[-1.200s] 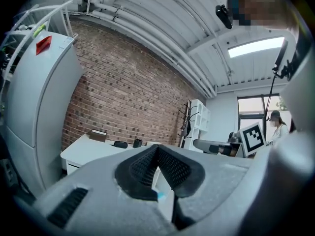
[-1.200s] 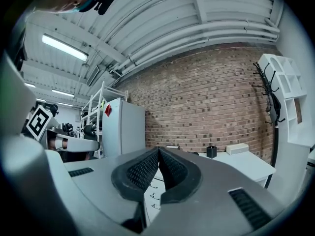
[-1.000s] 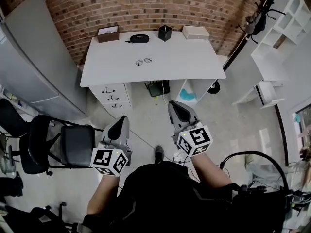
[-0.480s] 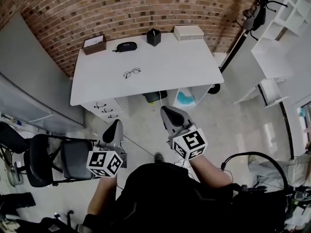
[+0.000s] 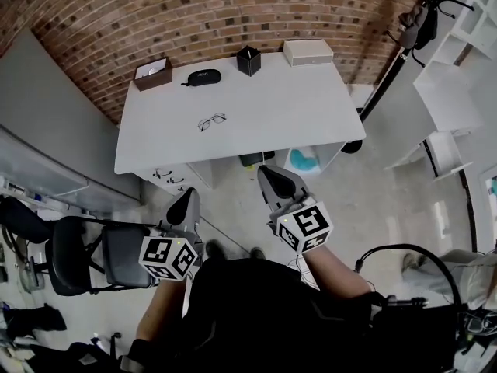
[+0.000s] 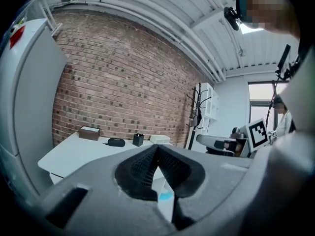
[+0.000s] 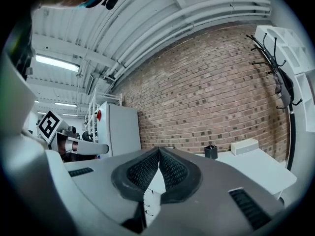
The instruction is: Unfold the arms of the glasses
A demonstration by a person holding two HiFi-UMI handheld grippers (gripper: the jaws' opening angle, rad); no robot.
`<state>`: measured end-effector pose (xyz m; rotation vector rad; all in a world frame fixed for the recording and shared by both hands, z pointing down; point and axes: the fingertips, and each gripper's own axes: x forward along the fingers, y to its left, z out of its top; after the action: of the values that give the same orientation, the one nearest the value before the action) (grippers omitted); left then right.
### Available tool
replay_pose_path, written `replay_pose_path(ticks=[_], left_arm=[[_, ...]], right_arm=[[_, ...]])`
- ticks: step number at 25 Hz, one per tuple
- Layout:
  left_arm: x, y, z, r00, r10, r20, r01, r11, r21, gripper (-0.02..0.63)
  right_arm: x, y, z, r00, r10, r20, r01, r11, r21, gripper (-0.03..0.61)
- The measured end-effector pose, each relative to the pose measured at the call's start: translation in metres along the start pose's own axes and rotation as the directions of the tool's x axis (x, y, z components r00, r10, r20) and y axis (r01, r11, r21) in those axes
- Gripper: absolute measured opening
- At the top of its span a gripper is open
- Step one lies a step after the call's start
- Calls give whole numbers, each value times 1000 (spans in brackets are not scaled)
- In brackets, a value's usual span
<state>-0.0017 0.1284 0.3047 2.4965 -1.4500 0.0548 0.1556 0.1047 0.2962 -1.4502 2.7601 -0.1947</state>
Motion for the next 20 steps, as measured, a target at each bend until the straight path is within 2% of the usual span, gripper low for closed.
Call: replay_pose_path(ticks=[7,20], left_arm=[[19,24,-4,1000,-3,3,3,1000,-22,6],[84,99,10,998,-57,-15,56,996,-69,6]], right_arm=[[32,-4,-7,1000,12,-18,-12,1000,-11,6],[118,-20,-8,997,-28,-68,27,999,-28,6]])
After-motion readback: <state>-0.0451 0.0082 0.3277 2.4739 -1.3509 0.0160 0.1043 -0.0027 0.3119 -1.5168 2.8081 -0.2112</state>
